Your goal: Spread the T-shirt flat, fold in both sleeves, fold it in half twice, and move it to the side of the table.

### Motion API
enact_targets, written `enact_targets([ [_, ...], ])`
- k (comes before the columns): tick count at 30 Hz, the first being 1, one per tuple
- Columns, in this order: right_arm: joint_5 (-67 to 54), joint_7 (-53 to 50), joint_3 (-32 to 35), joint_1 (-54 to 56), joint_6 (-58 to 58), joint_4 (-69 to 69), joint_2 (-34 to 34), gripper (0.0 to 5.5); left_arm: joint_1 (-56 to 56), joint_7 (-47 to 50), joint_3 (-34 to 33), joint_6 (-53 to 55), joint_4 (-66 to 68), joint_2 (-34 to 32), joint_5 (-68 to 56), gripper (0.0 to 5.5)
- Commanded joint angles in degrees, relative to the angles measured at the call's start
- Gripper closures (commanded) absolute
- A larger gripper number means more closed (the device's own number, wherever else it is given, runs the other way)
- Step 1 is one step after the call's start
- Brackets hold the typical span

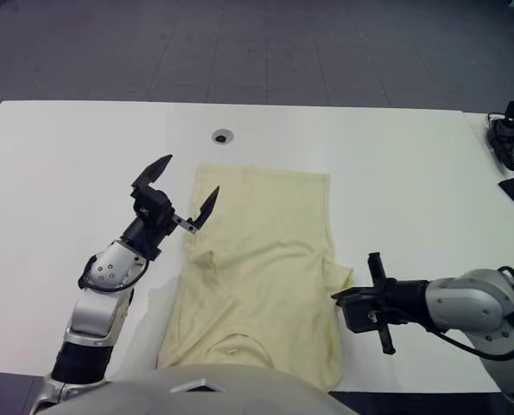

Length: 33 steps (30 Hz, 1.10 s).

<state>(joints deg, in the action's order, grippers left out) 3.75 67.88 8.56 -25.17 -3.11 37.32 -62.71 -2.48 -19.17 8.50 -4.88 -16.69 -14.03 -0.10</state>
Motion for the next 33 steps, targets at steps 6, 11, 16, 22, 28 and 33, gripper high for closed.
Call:
enact_targets([
  [6, 3.0, -0.6, -12.5, 9.9, 1.8, 1.9, 1.3, 5.48, 0.8, -0.3, 1.2, 0.5, 0.2, 0.5, 0.3, 0.1],
  [11, 4.2, -0.7, -17.8, 14.3, 3.0, 1.8, 3.0, 5.48, 1.1, -0.5, 1.6, 0.5, 0.5, 0.4, 0.3, 0.1],
  [16, 4.9, -0.8, -21.8, 17.4, 3.8, -0.1, 4.4, 5.48, 1.1, -0.5, 2.0, 0.7, 0.4, 0.3, 0.6, 0.1],
  [22, 5.0, -0.7, -24.4, 20.0, 4.6, -1.4, 5.6, 5.48, 1.1, -0.6, 2.4, 0.8, 0.4, 0.1, 0.8, 0.1],
  [28, 4.9, -0.5, -26.3, 21.8, 5.5, -1.7, 6.4, 5.48, 0.9, -0.9, 2.5, 0.9, 0.2, -0.1, 0.8, 0.1],
  [33, 4.9, -0.7, -27.7, 22.5, 6.0, -1.5, 7.4, 5.48, 0.7, -1.1, 2.5, 1.0, 0.1, -0.4, 0.7, 0.1],
])
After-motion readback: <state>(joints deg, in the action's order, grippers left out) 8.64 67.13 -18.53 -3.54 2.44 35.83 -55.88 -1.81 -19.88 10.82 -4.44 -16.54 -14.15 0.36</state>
